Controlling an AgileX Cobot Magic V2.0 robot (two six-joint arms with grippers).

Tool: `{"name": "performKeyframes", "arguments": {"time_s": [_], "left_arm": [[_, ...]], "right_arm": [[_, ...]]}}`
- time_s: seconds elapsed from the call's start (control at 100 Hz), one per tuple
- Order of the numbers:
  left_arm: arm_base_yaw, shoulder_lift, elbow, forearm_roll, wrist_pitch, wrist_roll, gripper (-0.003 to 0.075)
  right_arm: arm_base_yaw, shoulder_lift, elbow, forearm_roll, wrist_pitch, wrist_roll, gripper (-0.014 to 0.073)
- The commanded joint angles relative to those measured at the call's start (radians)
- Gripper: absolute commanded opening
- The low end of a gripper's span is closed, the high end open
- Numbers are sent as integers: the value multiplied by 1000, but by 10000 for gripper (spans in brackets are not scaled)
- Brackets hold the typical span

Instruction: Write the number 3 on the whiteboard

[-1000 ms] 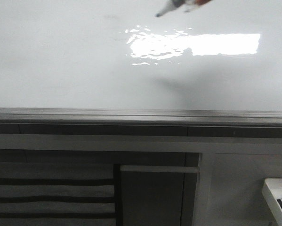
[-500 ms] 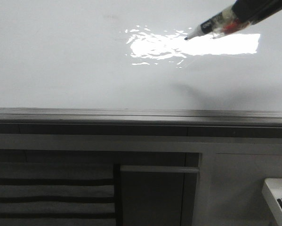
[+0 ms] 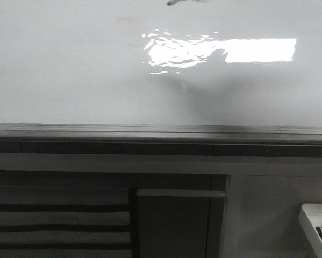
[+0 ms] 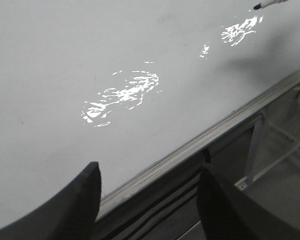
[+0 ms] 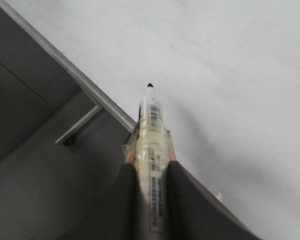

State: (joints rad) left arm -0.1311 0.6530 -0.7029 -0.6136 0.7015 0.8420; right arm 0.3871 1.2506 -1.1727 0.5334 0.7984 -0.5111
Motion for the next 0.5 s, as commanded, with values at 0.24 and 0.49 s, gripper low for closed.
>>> {"name": "performKeyframes", "arguments": {"time_s": [0.24,0.49], "left_arm": [[0,0,-25,-40,-62,-12,387],[0,0,-25,-40,-62,-12,387]], "right_arm": [[41,132,-114,-67,-132,50,-62],[32,193,-115,-119,-187,50,-62]]}}
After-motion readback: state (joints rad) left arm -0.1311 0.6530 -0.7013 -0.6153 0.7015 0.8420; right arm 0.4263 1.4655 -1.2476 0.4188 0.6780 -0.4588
